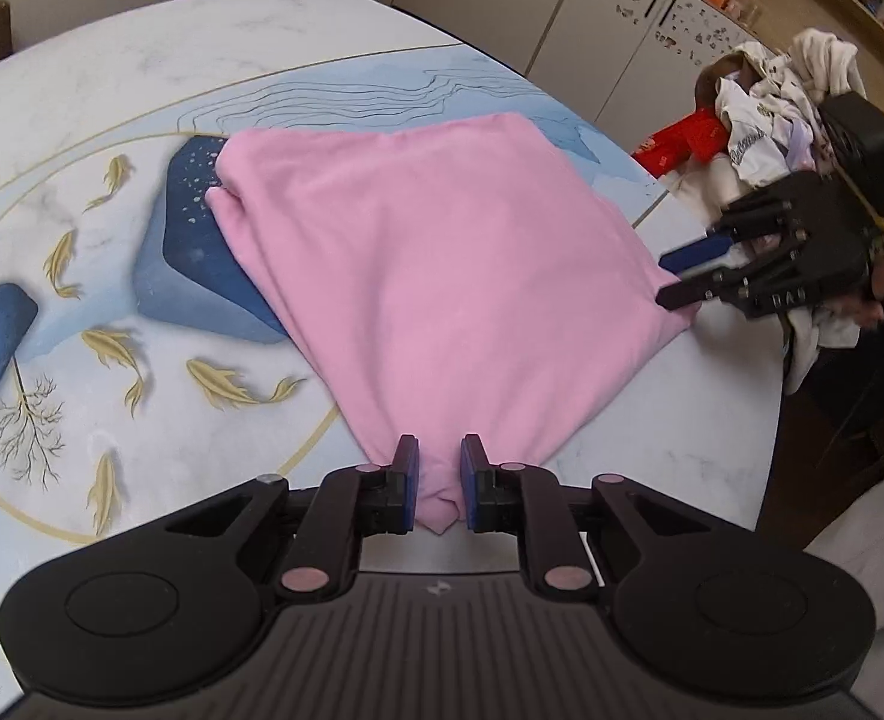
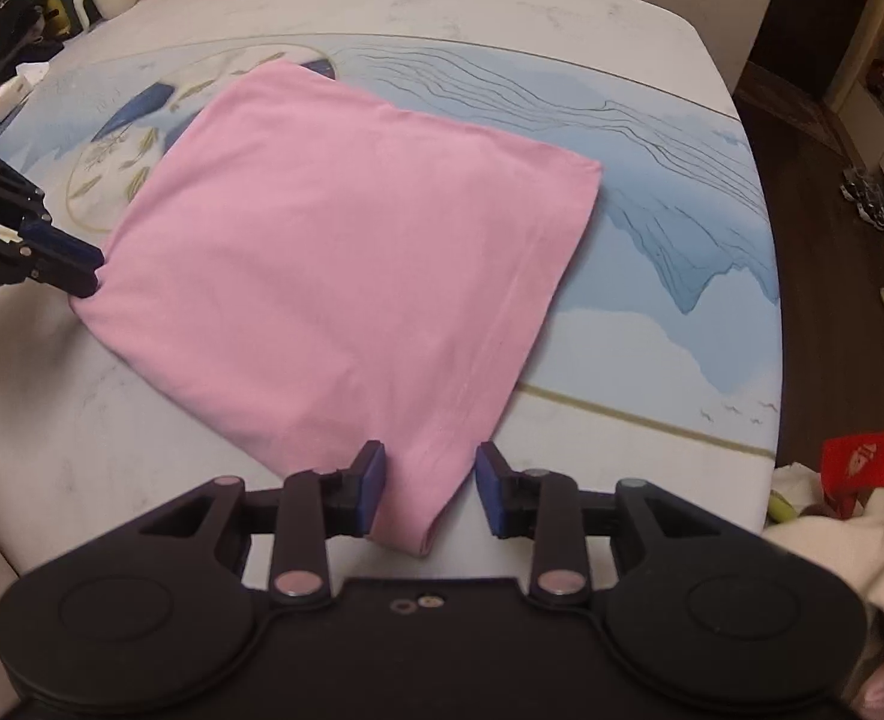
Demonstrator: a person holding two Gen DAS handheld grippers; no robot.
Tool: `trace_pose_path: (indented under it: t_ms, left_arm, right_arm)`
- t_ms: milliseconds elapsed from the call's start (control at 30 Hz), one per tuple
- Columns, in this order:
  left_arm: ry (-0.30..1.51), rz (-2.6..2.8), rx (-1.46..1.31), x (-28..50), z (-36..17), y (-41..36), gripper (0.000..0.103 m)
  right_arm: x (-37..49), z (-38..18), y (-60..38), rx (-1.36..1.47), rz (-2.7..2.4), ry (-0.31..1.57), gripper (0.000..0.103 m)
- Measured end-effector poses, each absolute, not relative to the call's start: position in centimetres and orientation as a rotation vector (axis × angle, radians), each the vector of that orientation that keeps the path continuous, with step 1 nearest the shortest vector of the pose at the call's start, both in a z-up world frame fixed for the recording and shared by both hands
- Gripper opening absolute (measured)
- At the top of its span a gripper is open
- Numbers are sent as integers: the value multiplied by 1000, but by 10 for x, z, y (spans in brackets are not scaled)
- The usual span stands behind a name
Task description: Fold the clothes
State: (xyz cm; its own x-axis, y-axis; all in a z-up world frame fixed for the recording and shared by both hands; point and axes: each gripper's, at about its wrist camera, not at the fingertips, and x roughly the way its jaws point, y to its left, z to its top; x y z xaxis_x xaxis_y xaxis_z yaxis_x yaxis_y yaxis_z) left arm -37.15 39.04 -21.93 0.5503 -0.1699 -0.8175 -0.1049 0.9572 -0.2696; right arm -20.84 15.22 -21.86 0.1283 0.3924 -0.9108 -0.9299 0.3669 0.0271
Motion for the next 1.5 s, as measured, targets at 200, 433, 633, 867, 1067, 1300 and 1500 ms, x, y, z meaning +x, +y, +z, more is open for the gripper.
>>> trace_pose_path:
  t_ms: [200, 433, 633, 867, 1067, 1300, 1500]
  left_arm:
    - [997, -67, -145, -366, -218, 391, 15]
    - [982, 52, 25, -338, -214, 440, 16]
    - [955, 151, 45, -298, -216, 468, 16]
    - [889, 61, 12, -330, -193, 452, 16]
    - [910, -249, 44, -369, -201, 374, 16]
    - [947, -302, -18, -394, -220, 348, 16]
    - [914, -252, -37, -409, -204, 362, 20]
  right_arm:
    - [-235, -217, 160, -672, 1053, 1022, 103]
    - [-318, -212, 201, -672, 1190, 1042, 103]
    - [-364, -211, 264, -673, 1272, 997, 103]
    - [-360, -179, 241, -679, 1248, 933, 103]
    - [-311, -175, 237, -683, 1066, 892, 103]
    - [-309, -199, 238, -730, 1053, 915, 103]
    - [-339, -175, 248, -744, 1206, 892, 103]
